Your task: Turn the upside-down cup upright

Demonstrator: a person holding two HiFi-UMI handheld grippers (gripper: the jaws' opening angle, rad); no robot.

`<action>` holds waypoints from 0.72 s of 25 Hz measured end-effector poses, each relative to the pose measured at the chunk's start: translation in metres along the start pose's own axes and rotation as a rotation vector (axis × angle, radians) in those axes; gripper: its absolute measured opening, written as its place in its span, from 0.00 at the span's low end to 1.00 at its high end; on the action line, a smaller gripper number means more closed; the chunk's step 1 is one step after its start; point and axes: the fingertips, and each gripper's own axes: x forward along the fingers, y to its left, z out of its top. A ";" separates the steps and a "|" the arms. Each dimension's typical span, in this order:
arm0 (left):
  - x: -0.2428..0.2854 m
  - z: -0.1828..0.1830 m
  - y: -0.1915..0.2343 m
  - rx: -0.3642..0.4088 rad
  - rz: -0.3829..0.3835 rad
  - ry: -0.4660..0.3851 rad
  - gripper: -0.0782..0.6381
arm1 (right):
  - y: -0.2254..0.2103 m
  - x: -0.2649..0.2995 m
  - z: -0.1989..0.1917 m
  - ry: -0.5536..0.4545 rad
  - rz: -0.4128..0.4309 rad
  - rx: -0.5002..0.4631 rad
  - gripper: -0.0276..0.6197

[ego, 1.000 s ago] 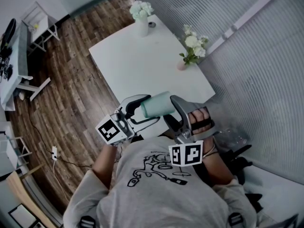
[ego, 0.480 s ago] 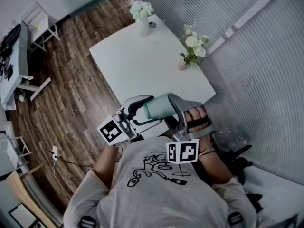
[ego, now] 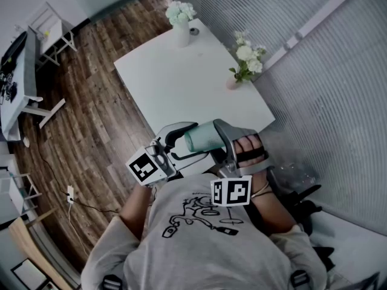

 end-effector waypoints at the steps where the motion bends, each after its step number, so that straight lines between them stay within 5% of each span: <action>1: 0.000 0.000 0.000 0.000 0.000 -0.002 0.54 | 0.000 0.000 0.000 0.000 0.000 0.001 0.61; 18: -0.002 0.006 -0.002 0.020 0.008 -0.005 0.54 | 0.000 0.000 0.003 -0.067 -0.010 0.144 0.61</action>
